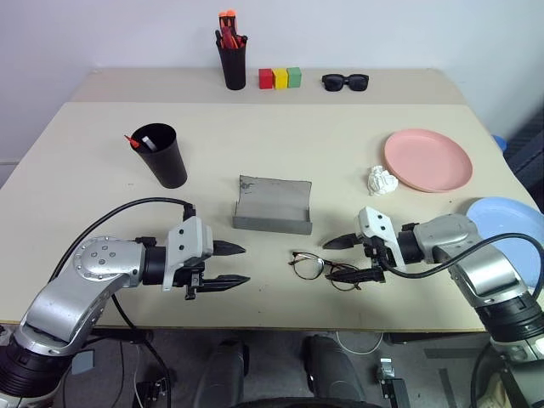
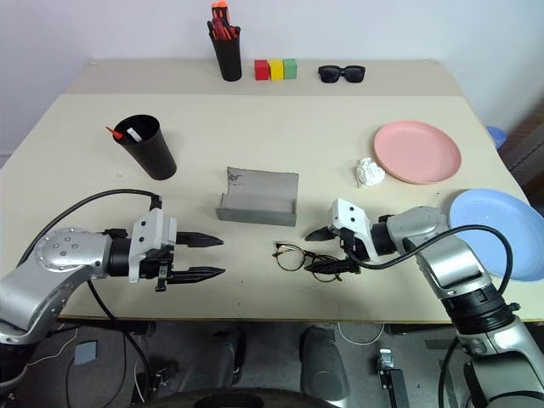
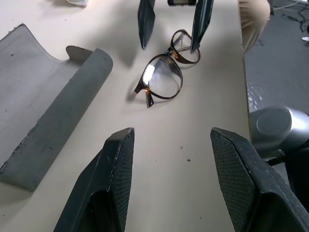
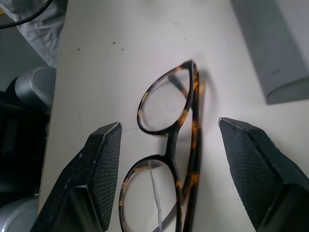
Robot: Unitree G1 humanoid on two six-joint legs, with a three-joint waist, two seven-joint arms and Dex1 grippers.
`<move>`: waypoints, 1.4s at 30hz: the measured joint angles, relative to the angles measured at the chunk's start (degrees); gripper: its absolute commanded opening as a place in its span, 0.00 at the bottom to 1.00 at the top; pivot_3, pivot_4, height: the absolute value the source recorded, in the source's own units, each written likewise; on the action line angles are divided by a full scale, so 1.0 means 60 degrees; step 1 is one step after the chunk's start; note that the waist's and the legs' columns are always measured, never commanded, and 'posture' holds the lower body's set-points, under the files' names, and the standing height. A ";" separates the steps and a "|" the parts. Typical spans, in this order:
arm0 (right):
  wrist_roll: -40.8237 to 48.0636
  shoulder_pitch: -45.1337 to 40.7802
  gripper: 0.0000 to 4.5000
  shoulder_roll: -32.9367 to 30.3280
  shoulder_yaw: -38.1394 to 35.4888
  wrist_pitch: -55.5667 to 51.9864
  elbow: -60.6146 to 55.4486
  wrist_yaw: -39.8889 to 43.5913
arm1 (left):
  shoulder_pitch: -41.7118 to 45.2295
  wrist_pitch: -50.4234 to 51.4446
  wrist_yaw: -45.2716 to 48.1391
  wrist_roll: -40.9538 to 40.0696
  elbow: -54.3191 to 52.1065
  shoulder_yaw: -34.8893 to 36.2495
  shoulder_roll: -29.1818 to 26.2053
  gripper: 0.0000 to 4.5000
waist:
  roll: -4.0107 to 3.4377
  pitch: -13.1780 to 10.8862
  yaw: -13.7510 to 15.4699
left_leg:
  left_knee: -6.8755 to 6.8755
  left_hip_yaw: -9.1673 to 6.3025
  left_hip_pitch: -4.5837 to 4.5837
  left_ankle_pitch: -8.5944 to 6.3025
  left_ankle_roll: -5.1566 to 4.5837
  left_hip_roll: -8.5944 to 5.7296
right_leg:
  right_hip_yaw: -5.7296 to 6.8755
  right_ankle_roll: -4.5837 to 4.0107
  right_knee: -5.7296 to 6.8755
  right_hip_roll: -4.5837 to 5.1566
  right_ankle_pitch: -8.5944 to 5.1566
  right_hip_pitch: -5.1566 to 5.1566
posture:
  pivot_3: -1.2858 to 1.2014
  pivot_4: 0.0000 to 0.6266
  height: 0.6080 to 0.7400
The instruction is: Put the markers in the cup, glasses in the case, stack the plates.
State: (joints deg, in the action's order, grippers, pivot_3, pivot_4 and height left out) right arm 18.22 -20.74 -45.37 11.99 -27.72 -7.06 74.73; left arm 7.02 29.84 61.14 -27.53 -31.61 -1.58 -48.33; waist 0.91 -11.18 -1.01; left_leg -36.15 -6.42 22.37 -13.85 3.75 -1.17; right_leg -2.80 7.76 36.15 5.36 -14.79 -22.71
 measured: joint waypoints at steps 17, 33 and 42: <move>0.0093 -0.0146 0.01 0.0257 0.0346 -0.0023 0.0444 0.0397 | -0.0253 0.0028 -0.0186 -0.0034 -0.0084 0.0033 -0.0017 0.56 | 0.0000 0.0000 0.0000 | 0.0002 0.0000 0.0001 0.0000 0.0000 0.0000 | 0.0000 0.0000 -0.0001 0.0000 0.0000 -0.0002 | 0.52 0.24 1.00; 0.1298 -0.0954 0.01 0.0417 -0.1137 -0.0143 0.0372 0.0050 | -0.0399 -0.0136 -0.0645 -0.0091 -0.0106 0.0145 0.0336 0.56 | 0.0000 -0.0002 -0.0013 | 0.0003 0.0000 0.0001 0.0000 0.0001 0.0003 | 0.0000 -0.0005 -0.0003 -0.0002 0.0003 -0.0005 | 0.52 0.24 1.00; 0.1582 -0.2456 0.01 0.1471 -0.1642 0.0663 0.1429 -0.0196 | -0.1862 -0.0664 -0.1028 -0.0887 0.0267 0.2171 0.0881 0.56 | 0.0002 -0.0004 -0.0052 | 0.0009 0.0008 0.0003 0.0000 0.0001 0.0004 | -0.0002 -0.0007 -0.0005 -0.0001 0.0004 -0.0012 | 0.52 0.24 1.00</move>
State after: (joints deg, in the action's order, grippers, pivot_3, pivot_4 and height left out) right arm 27.72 -35.48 -36.54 2.14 -23.74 1.51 73.56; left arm -4.16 25.86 54.97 -32.86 -30.01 11.45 -43.04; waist 0.92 -11.20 -1.32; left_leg -36.10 -6.37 22.39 -13.86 3.75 -1.15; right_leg -2.81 7.71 36.12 5.36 -14.77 -22.78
